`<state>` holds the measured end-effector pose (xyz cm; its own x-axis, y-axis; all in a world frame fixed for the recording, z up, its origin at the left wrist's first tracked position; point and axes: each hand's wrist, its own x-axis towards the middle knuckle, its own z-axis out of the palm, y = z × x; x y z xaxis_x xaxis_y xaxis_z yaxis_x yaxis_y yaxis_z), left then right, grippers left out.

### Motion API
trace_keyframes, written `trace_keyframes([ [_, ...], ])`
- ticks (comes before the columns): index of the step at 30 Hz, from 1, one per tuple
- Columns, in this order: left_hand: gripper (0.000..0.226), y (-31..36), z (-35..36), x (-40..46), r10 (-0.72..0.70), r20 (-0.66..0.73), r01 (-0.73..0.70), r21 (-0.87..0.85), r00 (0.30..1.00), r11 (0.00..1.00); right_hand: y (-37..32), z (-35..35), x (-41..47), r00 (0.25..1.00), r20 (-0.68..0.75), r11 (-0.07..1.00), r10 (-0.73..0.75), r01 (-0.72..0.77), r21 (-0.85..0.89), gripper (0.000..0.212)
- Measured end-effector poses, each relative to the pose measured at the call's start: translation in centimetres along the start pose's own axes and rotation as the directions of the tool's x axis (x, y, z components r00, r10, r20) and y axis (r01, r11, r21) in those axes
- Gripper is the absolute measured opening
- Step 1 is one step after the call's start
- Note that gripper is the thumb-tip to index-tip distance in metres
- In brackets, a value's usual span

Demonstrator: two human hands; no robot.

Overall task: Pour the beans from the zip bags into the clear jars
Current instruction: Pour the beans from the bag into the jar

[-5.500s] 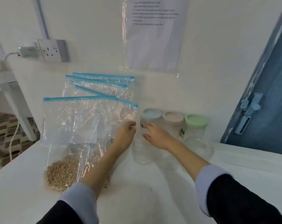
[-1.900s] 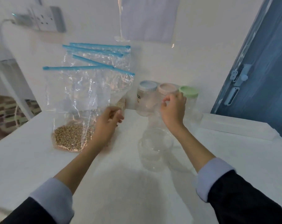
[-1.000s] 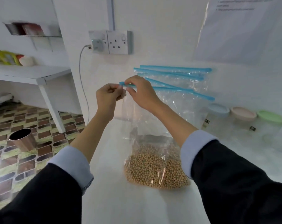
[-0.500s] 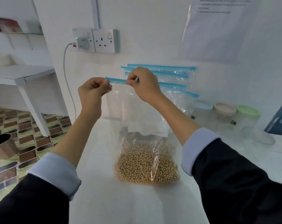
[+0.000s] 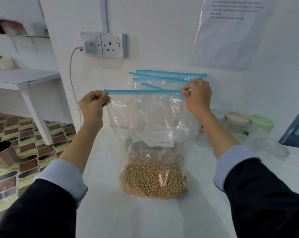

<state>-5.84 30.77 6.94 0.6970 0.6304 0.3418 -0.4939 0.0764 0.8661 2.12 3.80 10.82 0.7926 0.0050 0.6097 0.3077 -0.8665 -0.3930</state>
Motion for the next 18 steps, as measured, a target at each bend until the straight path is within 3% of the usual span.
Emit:
trace_keyframes([
  [2, 0.019, 0.5, 0.9, -0.4, 0.053, 0.019, -0.053, 0.016, 0.998, 0.998, -1.0, -0.3, -0.5, 0.998, -0.057, 0.999, -0.025, 0.023, -0.036, 0.022],
  [4, 0.018, 1.3, 1.8, -0.8, 0.099, 0.066, -0.101, 0.019, 0.993, 0.995, -2.9, -0.7, -1.2, 0.990, -0.064, 0.990, -0.123, 0.127, 0.062, 0.032],
  [6, 0.017, 2.0, 2.5, -1.4, 0.139, 0.121, -0.141, 0.010, 0.983, 0.990, -5.3, -1.3, -2.1, 0.971, 0.036, 0.946, -0.236, 0.221, 0.239, 0.039],
  [8, 0.017, 2.6, 3.1, -1.9, 0.159, 0.168, -0.159, -0.014, 0.973, 0.987, -7.5, -1.7, -3.0, 0.924, 0.223, 0.915, -0.310, 0.227, 0.333, 0.042],
  [11, 0.018, 3.5, 3.3, -2.9, 0.162, 0.246, -0.157, -0.041, 0.956, 0.987, -9.0, -1.8, -3.3, 0.866, 0.355, 0.930, -0.353, 0.284, 0.233, 0.028],
  [13, 0.017, 4.2, 3.3, -3.5, 0.177, 0.335, -0.157, -0.084, 0.926, 0.984, -9.0, -1.9, -3.0, 0.872, 0.303, 0.916, -0.385, 0.321, 0.240, 0.014],
  [15, 0.015, 4.9, 3.2, -4.0, 0.174, 0.444, -0.126, -0.137, 0.879, 0.983, -8.4, -2.2, -2.7, 0.879, 0.219, 0.875, -0.422, 0.332, 0.353, 0.006],
  [18, 0.024, 6.4, 3.8, -4.3, 0.125, 0.622, 0.004, -0.202, 0.773, 0.979, -7.7, -3.3, -3.0, 0.887, 0.046, 0.745, -0.460, 0.357, 0.564, 0.011],
])
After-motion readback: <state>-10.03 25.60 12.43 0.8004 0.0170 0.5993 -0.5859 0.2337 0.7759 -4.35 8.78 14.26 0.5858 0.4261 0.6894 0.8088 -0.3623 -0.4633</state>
